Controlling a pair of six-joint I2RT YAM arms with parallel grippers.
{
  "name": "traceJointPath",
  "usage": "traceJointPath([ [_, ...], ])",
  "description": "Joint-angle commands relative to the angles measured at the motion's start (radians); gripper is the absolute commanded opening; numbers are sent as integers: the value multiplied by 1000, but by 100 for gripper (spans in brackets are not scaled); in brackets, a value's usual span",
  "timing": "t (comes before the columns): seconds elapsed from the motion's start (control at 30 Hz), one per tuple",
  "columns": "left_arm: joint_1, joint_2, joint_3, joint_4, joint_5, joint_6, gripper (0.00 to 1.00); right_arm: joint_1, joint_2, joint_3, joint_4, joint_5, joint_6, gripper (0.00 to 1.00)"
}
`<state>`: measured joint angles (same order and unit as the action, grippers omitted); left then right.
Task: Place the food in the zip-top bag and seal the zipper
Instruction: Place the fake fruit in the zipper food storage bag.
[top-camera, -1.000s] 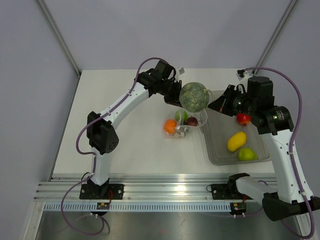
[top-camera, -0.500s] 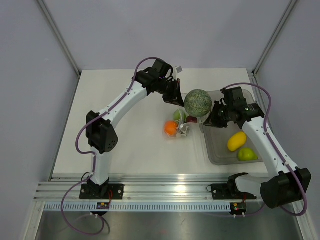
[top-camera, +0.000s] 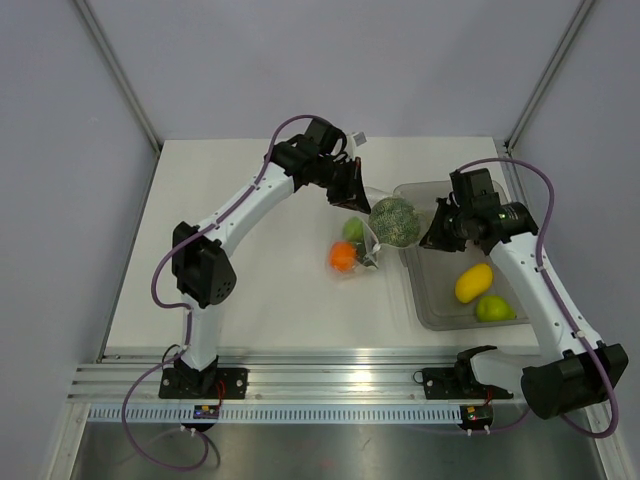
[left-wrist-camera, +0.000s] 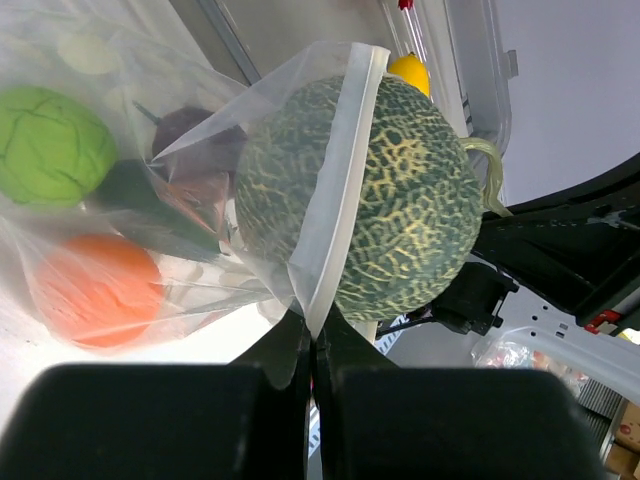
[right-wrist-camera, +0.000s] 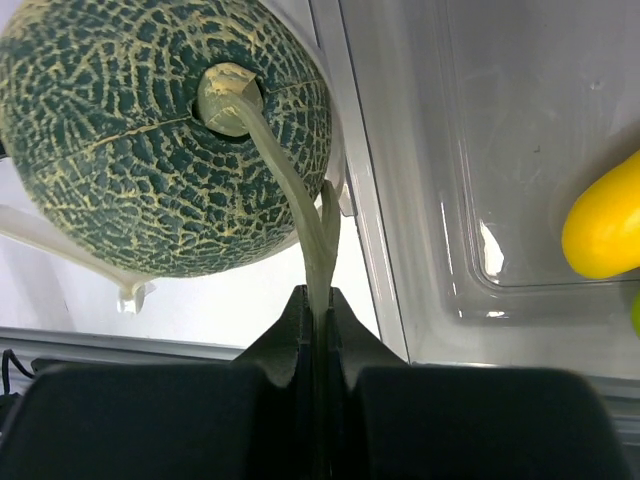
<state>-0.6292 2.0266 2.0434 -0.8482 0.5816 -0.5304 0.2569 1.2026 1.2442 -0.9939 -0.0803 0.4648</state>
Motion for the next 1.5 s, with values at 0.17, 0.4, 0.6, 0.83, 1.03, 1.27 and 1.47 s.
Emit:
traceJointPath([
  [0.17,-9,-40,76,-9,3,33,0,22,5,156,-52,-16,-51,0],
  [0.4,-58,-6,156,-120,-109,89,0,94,84,265,-75,-22,-49,0],
  [0.6,-70,-9,172,-155,-143,113,0,199,176,316,-78,23,-28,0],
  [0.83,-72,-43,130,-94,-37,93,0,231,265,246,21,22,-3,0],
  [1.03,-61,-71,115,-54,34,72,0,229,276,210,44,20,2,3],
  [1.27,-40,-94,75,-38,44,69,0,231,184,277,-1,100,1,67],
  [1.47,-27,-131,15,-11,50,63,0,229,107,353,-46,122,12,99],
])
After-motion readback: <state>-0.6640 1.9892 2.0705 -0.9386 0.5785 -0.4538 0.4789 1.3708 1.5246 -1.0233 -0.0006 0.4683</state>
